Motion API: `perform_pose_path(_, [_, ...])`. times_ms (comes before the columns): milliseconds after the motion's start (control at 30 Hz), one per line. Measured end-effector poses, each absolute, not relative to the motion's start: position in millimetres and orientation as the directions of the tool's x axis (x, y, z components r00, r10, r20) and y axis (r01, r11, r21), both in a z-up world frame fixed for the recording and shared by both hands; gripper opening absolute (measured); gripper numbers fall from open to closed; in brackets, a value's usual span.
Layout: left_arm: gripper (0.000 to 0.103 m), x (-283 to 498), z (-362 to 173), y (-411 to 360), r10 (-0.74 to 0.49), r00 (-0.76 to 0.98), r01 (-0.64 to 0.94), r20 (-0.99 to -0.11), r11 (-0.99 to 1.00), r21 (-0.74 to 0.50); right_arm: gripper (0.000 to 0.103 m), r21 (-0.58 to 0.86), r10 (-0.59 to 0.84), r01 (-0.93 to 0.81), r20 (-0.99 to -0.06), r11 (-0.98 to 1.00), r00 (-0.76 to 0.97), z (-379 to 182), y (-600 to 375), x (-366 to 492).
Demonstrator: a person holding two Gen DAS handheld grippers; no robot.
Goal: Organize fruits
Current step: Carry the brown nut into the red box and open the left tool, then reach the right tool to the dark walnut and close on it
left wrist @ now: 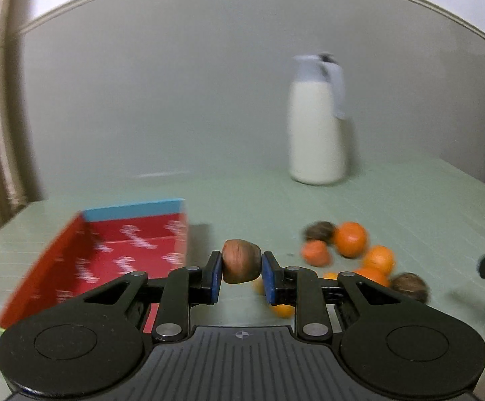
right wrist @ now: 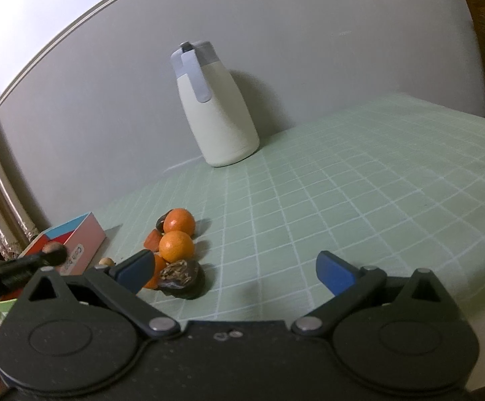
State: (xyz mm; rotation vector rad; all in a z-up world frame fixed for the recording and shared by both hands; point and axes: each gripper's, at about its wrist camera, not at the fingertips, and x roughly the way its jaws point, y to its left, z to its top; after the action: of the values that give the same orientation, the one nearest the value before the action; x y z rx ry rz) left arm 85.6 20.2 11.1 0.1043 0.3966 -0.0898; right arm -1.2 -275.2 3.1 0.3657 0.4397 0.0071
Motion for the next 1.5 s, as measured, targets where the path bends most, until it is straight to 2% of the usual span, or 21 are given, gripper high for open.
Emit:
perform_pose_path(167, [0.025,91,13,63,0.038,0.917,-0.011,-0.397,0.997,0.071,0.103,0.34,0.111,0.044,-0.423,0.939,0.9,2,-263,4])
perform_pose_path(467, [0.026,110,-6,126,0.225,0.852,-0.238,-0.473,0.971,0.034,0.103,0.323,0.151,-0.001,-0.439,0.946,0.885,-1,-240,12])
perform_pose_path(600, [0.026,113,-14,137,0.262,0.819,-0.28,-0.511,0.959,0.043,0.103,0.317,0.163,-0.014,-0.449,0.948,0.879,-2,-233,17])
perform_pose_path(900, [0.027,110,-14,131,0.285,0.816,-0.294,-0.503,0.954,0.064,0.103,0.29,0.179,-0.044,-0.457,0.956,0.871,-3,-217,21])
perform_pose_path(933, [0.031,107,-13,130,0.273,0.819,-0.286,-0.504,0.957,0.052,0.103,0.286,0.178,-0.045,-0.457,0.957,0.872,-3,-216,21])
perform_pose_path(1000, [0.049,103,-11,129,0.248,0.829,-0.272,-0.501,0.962,0.027,0.103,0.28,0.175,-0.046,-0.458,0.959,0.872,-3,-215,22])
perform_pose_path(1033, [0.081,99,-9,127,0.258,0.83,-0.283,-0.494,0.959,0.026,0.103,0.28,0.176,-0.046,-0.457,0.959,0.872,-3,-215,22])
perform_pose_path(1067, [0.092,94,-6,124,0.265,0.839,-0.289,-0.474,0.957,0.024,0.103,0.279,0.174,-0.045,-0.456,0.959,0.873,-3,-216,23])
perform_pose_path(1200, [0.096,79,2,104,0.26,0.88,-0.254,-0.397,0.965,0.07,0.103,0.271,0.161,-0.036,-0.454,0.962,0.877,-3,-218,24])
perform_pose_path(1267, [0.102,75,1,98,0.243,0.884,-0.238,-0.4,0.969,0.063,0.103,0.259,0.155,-0.036,-0.456,0.965,0.876,-3,-218,25])
perform_pose_path(1500, [0.103,54,0,87,0.185,0.895,-0.196,-0.405,0.981,0.016,0.103,0.224,0.142,-0.042,-0.456,0.974,0.878,-1,-218,24])
